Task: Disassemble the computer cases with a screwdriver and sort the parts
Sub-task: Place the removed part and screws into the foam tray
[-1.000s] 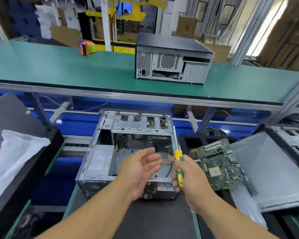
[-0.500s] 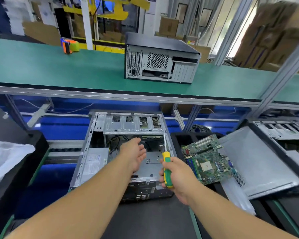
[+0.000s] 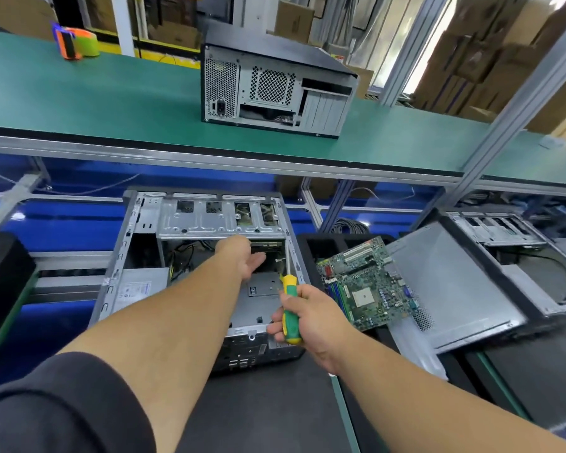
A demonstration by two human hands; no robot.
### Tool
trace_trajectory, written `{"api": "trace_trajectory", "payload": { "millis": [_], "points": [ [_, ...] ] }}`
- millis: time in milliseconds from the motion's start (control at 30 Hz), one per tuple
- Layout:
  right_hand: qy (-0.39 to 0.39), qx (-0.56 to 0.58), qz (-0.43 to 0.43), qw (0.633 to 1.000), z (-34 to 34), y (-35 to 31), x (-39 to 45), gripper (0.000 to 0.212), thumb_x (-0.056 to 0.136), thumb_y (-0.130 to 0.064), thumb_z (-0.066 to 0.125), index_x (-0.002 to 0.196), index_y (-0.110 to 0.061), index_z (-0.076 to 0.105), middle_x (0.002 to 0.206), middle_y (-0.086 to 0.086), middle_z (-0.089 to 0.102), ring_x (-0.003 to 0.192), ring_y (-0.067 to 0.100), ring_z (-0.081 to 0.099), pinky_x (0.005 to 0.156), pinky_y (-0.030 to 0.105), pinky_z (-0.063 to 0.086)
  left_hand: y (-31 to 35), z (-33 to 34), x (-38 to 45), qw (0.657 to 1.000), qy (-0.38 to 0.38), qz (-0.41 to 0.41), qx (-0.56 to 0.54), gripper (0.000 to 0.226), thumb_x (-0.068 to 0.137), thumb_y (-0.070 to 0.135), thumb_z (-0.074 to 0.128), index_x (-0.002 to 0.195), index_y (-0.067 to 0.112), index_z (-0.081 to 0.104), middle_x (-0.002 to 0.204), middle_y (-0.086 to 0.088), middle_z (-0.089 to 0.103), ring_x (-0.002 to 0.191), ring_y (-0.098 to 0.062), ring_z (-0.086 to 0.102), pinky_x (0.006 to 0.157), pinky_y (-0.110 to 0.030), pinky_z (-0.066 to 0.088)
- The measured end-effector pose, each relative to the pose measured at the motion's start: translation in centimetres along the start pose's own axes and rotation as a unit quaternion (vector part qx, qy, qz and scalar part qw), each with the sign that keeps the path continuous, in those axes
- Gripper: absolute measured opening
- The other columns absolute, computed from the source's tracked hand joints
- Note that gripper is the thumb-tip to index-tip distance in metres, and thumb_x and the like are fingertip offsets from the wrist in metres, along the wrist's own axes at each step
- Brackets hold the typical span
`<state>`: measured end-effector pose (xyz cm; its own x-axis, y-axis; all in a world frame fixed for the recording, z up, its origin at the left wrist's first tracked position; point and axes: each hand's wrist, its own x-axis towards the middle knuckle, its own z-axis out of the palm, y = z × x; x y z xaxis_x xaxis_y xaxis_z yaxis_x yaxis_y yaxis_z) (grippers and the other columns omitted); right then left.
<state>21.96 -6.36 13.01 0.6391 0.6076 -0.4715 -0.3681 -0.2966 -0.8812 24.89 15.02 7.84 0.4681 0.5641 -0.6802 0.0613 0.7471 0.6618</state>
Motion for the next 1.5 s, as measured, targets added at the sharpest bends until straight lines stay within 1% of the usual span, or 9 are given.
{"api": "trace_trajectory", "payload": {
  "millis": [167,500,700,900,1000,1100,1200,1300,1500],
  "points": [
    [0.000,-0.008,-0.006,1.000,-0.1,0.2,0.1,0.018,0.106,-0.016,0.054,0.117,-0.001,0.053,0.084,0.021,0.064,0.071,0.031,0.069,0.060,0.036,0.056,-1.2,-0.7,-1.6,0.999,-0.013,-0.020,0.024,0.028,0.095,0.005,0.058,0.122,0.000,0.058,0.109,-0.025,0.068,0.084,-0.038,0.074,0.057,-0.039,0.062],
    [-0.009,0.009,-0.015,1.000,-0.5,0.3,0.2,0.020,0.105,-0.016,0.057,0.118,-0.001,0.055,0.080,0.019,0.068,0.072,0.033,0.072,0.057,0.035,0.056,-1.2,-3.1,-4.8,0.989,-0.097,-0.076,0.082,0.029,0.103,0.006,0.060,0.130,-0.002,0.055,0.135,-0.027,0.057,0.113,-0.041,0.064,0.078,-0.046,0.060],
    [0.007,-0.062,-0.029,0.998,-0.7,-0.2,-0.2,0.006,0.096,-0.009,0.055,0.101,-0.007,0.055,0.071,0.009,0.063,0.060,0.024,0.064,0.055,0.032,0.048,-0.1,-4.9,-8.5,0.983,-0.123,-0.083,0.110,0.011,0.103,0.006,0.059,0.111,-0.002,0.059,0.110,-0.023,0.067,0.094,-0.037,0.069,0.060,-0.045,0.062],
    [0.045,-0.285,-0.212,0.934,-1.4,-2.6,-1.3,0.029,0.078,-0.018,0.076,0.087,-0.031,0.052,0.072,-0.004,0.059,0.046,0.006,0.045,0.041,0.026,0.042,0.0,-5.4,-12.8,0.987,-0.125,-0.025,0.096,0.019,0.102,0.007,0.062,0.114,-0.007,0.063,0.103,-0.027,0.074,0.086,-0.038,0.074,0.055,-0.035,0.063],
    [0.063,-0.344,-0.278,0.895,-2.2,-3.7,-1.4,0.047,0.072,-0.035,0.086,0.107,-0.041,0.056,0.102,-0.009,0.057,0.076,0.004,0.060,0.063,0.024,0.053,-0.1,-4.2,-14.6,0.983,-0.134,0.012,0.122,0.015,0.102,0.011,0.062,0.107,-0.003,0.066,0.078,-0.019,0.076,0.061,-0.028,0.074,0.053,-0.032,0.063],
    [0.086,-0.387,-0.315,0.862,-4.0,-4.7,-1.3,0.050,0.074,-0.034,0.088,0.118,-0.037,0.064,0.111,-0.011,0.047,0.098,0.010,0.058,0.084,0.026,0.049,0.1,-2.2,-16.0,0.979,-0.134,0.040,0.146,0.017,0.102,0.016,0.062,0.109,0.000,0.065,0.074,-0.018,0.075,0.055,-0.029,0.071,0.048,-0.031,0.060],
    [0.102,-0.422,-0.332,0.837,-6.6,-5.7,-1.7,0.037,0.075,-0.037,0.087,0.106,-0.033,0.068,0.100,-0.015,0.053,0.092,0.008,0.057,0.077,0.025,0.047,-0.1,0.3,-17.0,0.972,-0.130,0.060,0.186,0.017,0.102,0.020,0.059,0.101,0.004,0.065,0.071,-0.017,0.074,0.052,-0.026,0.069,0.044,-0.028,0.056],
    [0.134,-0.416,-0.373,0.819,-9.7,-6.1,-2.8,0.028,0.076,-0.038,0.085,0.098,-0.031,0.069,0.093,-0.017,0.057,0.084,0.002,0.055,0.072,0.010,0.039,-0.8,3.9,-18.0,0.965,-0.140,0.064,0.211,0.024,0.102,0.025,0.057,0.091,0.005,0.064,0.068,-0.016,0.073,0.048,-0.023,0.067,0.041,-0.026,0.055],
    [0.215,-0.367,-0.329,0.843,-19.3,-6.9,-5.5,0.027,0.073,-0.046,0.083,0.088,-0.026,0.071,0.079,-0.007,0.069,0.077,0.012,0.063,0.072,0.034,0.052,-5.7,13.0,-19.6,0.955,-0.201,0.063,0.210,0.059,0.104,0.051,0.044,0.101,-0.002,0.069,0.070,-0.020,0.069,0.055,-0.028,0.069,0.046,-0.028,0.054]
  ]
}}
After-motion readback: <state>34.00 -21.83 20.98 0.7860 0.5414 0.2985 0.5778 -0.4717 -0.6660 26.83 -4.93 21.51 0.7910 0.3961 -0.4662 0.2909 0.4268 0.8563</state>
